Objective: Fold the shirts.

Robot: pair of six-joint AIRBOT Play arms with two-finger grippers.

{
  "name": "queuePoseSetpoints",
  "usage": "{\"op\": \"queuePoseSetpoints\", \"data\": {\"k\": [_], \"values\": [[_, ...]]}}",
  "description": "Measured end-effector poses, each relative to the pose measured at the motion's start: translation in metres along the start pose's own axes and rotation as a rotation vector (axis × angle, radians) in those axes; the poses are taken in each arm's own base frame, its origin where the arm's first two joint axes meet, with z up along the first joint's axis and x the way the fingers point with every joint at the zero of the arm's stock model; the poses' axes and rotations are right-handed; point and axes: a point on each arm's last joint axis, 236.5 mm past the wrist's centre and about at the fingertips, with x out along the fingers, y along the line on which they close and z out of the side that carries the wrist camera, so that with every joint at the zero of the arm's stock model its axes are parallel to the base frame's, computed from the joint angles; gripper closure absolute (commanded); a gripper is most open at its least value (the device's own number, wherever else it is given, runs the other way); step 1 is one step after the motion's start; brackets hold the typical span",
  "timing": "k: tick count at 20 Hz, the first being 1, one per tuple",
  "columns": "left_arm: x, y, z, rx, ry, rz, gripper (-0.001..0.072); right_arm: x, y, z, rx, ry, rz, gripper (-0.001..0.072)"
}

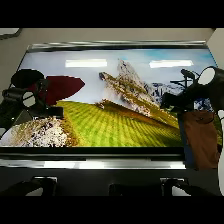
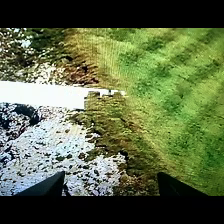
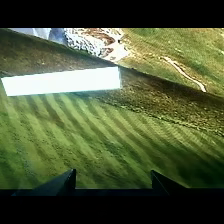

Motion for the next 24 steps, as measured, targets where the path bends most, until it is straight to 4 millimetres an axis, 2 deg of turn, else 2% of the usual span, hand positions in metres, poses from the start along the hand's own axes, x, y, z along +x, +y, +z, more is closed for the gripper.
{"op": "queuePoseSetpoints", "data": {"k": [16, 21, 24], "values": [[0.0, 0.0, 0.001, -0.005, -0.003, -0.001, 0.0036, 0.0, 0.001, 0.004, 0.001, -0.019, 0.002, 0.0145], [-0.002, -0.012, 0.028, -0.047, -0.117, -0.055, 0.0029, -0.002, 0.004, 0.032, 0.009, -0.138, 0.019, 0.0146], [-0.011, -0.023, 0.068, -0.081, -0.282, -0.116, 0.0011, -0.006, 0.007, 0.054, 0.012, -0.231, 0.032, 0.0145]]}}
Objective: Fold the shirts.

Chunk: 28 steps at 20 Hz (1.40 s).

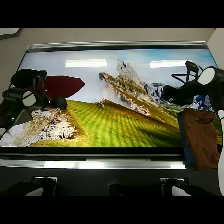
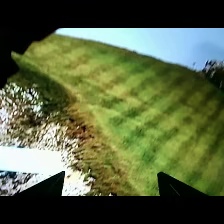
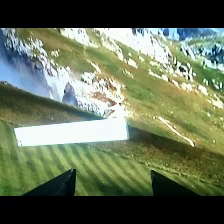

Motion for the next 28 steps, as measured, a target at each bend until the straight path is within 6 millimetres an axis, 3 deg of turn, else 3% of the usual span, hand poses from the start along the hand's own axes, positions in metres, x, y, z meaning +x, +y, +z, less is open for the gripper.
{"op": "queuePoseSetpoints", "data": {"k": [3, 5, 7, 10, 13, 17, 19, 20, 21, 22, 25, 28], "values": [[0.005, 0.01, 0.056, -0.15, -0.141, -0.037, -0.0013, -0.001, 0.003, 0.02, 0.006, -0.084, 0.014, 0.0146], [0.014, 0.031, 0.091, -0.312, -0.169, -0.072, -0.0013, -0.001, 0.004, 0.026, 0.013, -0.11, 0.018, 0.0148], [0.03, 0.064, 0.111, -0.486, -0.144, -0.084, -0.0013, -0.002, 0.004, 0.027, 0.016, -0.114, 0.019, 0.0149], [0.061, 0.112, 0.105, -0.687, -0.042, -0.068, -0.0013, -0.001, 0.004, 0.025, 0.019, -0.104, 0.018, 0.015], [0.094, 0.136, 0.081, -0.79, 0.075, -0.047, -0.0013, 0.0, 0.004, 0.021, 0.02, -0.086, 0.016, 0.015], [0.134, 0.138, 0.059, -0.843, 0.172, -0.051, -0.0013, 0.001, 0.004, 0.018, 0.021, -0.073, 0.016, 0.0151], [0.151, 0.132, 0.058, -0.82, 0.178, -0.076, -0.0013, 0.001, 0.004, 0.016, 0.023, -0.066, 0.02, 0.0151], [0.158, 0.128, 0.058, -0.803, 0.178, -0.092, 0.0062, 0.001, 0.005, 0.015, 0.024, -0.059, 0.023, 0.0151], [0.162, 0.124, 0.058, -0.786, 0.178, -0.105, 0.0327, 0.002, 0.006, 0.013, 0.026, -0.053, 0.026, 0.0151], [0.165, 0.121, 0.058, -0.772, 0.177, -0.115, 0.0668, 0.002, 0.007, 0.012, 0.027, -0.049, 0.029, 0.0152], [0.159, 0.117, 0.07, -0.738, 0.146, -0.144, 0.0677, 0.001, 0.008, 0.011, 0.021, -0.042, 0.034, 0.0161], [0.113, 0.106, 0.115, -0.649, 0.008, -0.199, 0.0678, -0.01, 0.011, 0.012, -0.039, -0.066, 0.037, 0.016]]}}
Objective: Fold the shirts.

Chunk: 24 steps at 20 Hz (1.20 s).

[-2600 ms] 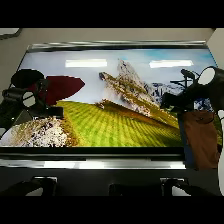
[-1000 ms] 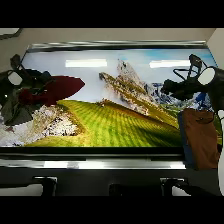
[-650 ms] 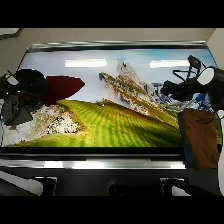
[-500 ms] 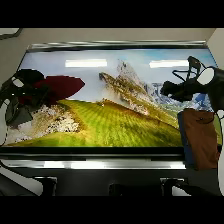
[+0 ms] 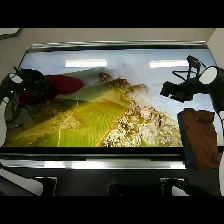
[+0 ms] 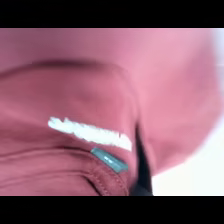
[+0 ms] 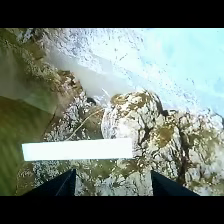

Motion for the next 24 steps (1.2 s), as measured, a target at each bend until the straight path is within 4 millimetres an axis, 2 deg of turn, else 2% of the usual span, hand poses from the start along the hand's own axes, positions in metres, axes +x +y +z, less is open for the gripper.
{"op": "queuePoseSetpoints", "data": {"k": [2, 3, 5, 7, 10, 12, 14, 15, 17, 19, 22, 23, 24], "values": [[-0.053, -0.056, 0.013, 0.13, -0.098, -0.106, 0.0677, -0.016, 0.002, 0.006, -0.048, -0.049, -0.006, 0.016], [-0.083, -0.087, 0.013, 0.197, -0.144, -0.167, 0.0678, -0.029, 0.003, 0.01, -0.07, -0.083, -0.012, 0.0159], [-0.15, -0.154, -0.008, 0.343, -0.223, -0.295, 0.0677, -0.057, 0.005, 0.019, -0.107, -0.166, -0.029, 0.0159], [-0.22, -0.218, -0.053, 0.484, -0.28, -0.437, 0.0677, -0.093, 0.008, 0.025, -0.14, -0.26, -0.043, 0.0159], [-0.311, -0.286, -0.145, 0.673, -0.304, -0.646, 0.0677, -0.15, 0.013, 0.026, -0.181, -0.4, -0.065, 0.0159], [-0.356, -0.311, -0.207, 0.772, -0.276, -0.773, 0.0677, -0.19, 0.016, 0.021, -0.202, -0.489, -0.08, 0.0159], [-0.377, -0.321, -0.264, 0.855, -0.197, -0.857, 0.0677, -0.225, 0.017, 0.013, -0.218, -0.568, -0.096, 0.0159], [-0.377, -0.321, -0.289, 0.89, -0.144, -0.875, 0.0677, -0.24, 0.016, 0.007, -0.224, -0.596, -0.109, 0.0159], [-0.359, -0.312, -0.339, 0.955, -0.01, -0.871, 0.0677, -0.258, 0.012, -0.006, -0.23, -0.617, -0.131, 0.0159], [-0.311, -0.285, -0.384, 1.005, 0.144, -0.79, 0.0677, -0.259, 0.006, -0.021, -0.222, -0.575, -0.15, 0.016], [-0.215, -0.22, -0.439, 1.029, 0.371, -0.595, 0.0667, -0.235, -0.007, -0.045, -0.179, -0.425, -0.174, 0.016], [-0.186, -0.197, -0.45, 1.02, 0.425, -0.531, 0.0509, -0.222, -0.011, -0.051, -0.167, -0.369, -0.182, 0.016], [-0.159, -0.176, -0.458, 1.006, 0.472, -0.468, 0.0128, -0.21, -0.015, -0.056, -0.156, -0.318, -0.188, 0.0159]]}}
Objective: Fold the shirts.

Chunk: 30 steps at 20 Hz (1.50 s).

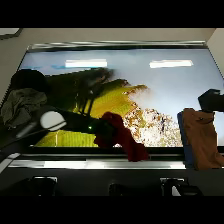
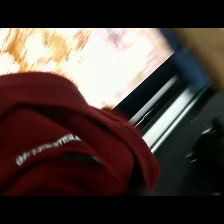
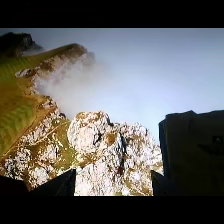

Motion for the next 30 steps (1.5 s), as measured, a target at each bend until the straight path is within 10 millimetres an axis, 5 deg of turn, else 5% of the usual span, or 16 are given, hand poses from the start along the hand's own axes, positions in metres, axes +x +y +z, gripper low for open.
{"op": "queuePoseSetpoints", "data": {"k": [1, 4, 8, 11, 13, 16, 19, 21, 25, 26, 28, 30], "values": [[0.015, 0.016, -0.013, -0.032, 0.048, 0.021, -0.0013, 0.013, -0.001, -0.009, 0.004, 0.058, -0.003, 0.0152], [0.021, 0.062, -0.022, -0.132, 0.119, 0.078, -0.0013, 0.055, 0.001, -0.035, 0.015, 0.224, -0.001, 0.0151], [-0.039, 0.123, 0.007, -0.229, 0.078, 0.165, -0.0013, 0.107, 0.024, -0.084, 0.027, 0.464, 0.098, 0.014], [-0.077, 0.161, -0.015, -0.312, 0.111, 0.216, -0.0013, 0.129, 0.045, -0.138, 0.045, 0.657, 0.195, 0.014], [-0.083, 0.186, -0.043, -0.394, 0.145, 0.241, -0.0013, 0.137, 0.054, -0.179, 0.072, 0.774, 0.241, 0.014], [-0.068, 0.215, -0.081, -0.535, 0.168, 0.253, -0.0005, 0.14, 0.065, -0.232, 0.111, 0.915, 0.293, 0.0141], [-0.039, 0.23, -0.097, -0.668, 0.147, 0.22, -0.0005, 0.14, 0.07, -0.261, 0.139, 0.987, 0.315, 0.0141], [-0.019, 0.236, -0.095, -0.728, 0.114, 0.194, 0.0058, 0.141, 0.071, -0.269, 0.15, 1.0, 0.321, 0.0141], [0.016, 0.238, -0.09, -0.804, 0.082, 0.152, 0.0074, 0.148, 0.073, -0.272, 0.167, 0.981, 0.322, 0.0141], [0.022, 0.237, -0.089, -0.823, 0.077, 0.141, 0.018, 0.149, 0.073, -0.271, 0.17, 0.973, 0.321, 0.0141], [0.033, 0.237, -0.086, -0.84, 0.066, 0.135, 0.0218, 0.152, 0.073, -0.271, 0.178, 0.965, 0.317, 0.0141], [0.04, 0.241, -0.082, -0.848, 0.041, 0.145, 0.0339, 0.153, 0.073, -0.27, 0.181, 0.96, 0.316, 0.0141]]}}
